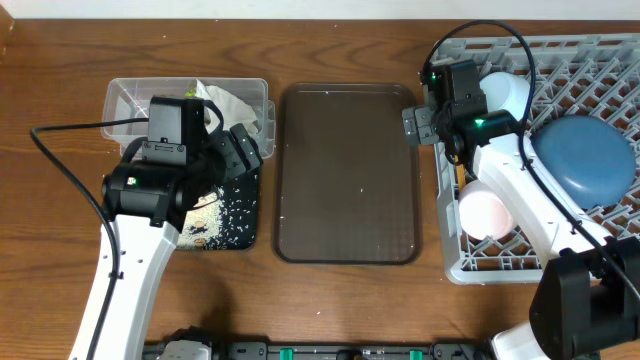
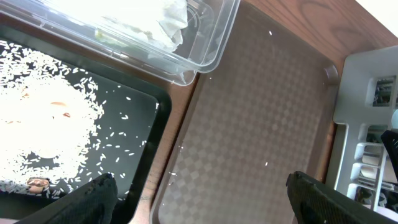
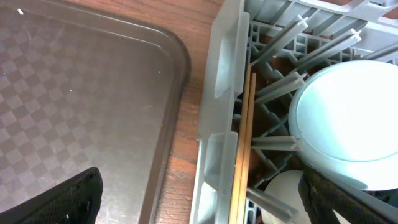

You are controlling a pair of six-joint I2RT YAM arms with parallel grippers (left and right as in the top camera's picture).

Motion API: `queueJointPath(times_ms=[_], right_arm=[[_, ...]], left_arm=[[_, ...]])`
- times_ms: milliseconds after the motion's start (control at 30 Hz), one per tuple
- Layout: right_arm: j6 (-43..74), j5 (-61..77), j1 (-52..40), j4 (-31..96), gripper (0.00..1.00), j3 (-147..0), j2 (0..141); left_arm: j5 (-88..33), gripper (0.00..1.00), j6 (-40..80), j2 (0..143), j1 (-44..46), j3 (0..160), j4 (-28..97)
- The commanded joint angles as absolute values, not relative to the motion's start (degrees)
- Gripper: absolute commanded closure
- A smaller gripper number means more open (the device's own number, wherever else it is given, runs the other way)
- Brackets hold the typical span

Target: Sort waste into correct bins and load items into the dishwasher rack

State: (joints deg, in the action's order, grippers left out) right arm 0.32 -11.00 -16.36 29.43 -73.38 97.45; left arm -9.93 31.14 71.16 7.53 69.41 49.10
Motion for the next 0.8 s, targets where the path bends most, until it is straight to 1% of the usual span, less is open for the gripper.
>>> queueJointPath(times_ms=[0,300,433,600,767], right_arm=[[-0.49,-11.77,-17.32,29.63,0.01,-74.17,98.19],[-0.47,-11.73,-17.32,29.63,0.01,-74.06,97.97],[-0.49,-11.75,-17.28,29.63,0.01,-74.02,95.5],[-0.49,-11.75,-17.26,29.63,0.01,-74.02,88.49],[-0.49,-11.77,-17.19,29.65,0.01,-74.02,78.02]], left_arm=[[-9.58,0.1,30.72,71.48,7.25,70.59,49.25],[-9.58,0.1,30.74,71.48,7.25,70.59,49.25],[-9.58,0.1,30.72,71.48,7.25,70.59,49.25],[-9.58,0.1,30.72,71.48,7.25,70.59,49.25],[-9.58,0.1,30.72,71.48,7.25,70.59,49.25]])
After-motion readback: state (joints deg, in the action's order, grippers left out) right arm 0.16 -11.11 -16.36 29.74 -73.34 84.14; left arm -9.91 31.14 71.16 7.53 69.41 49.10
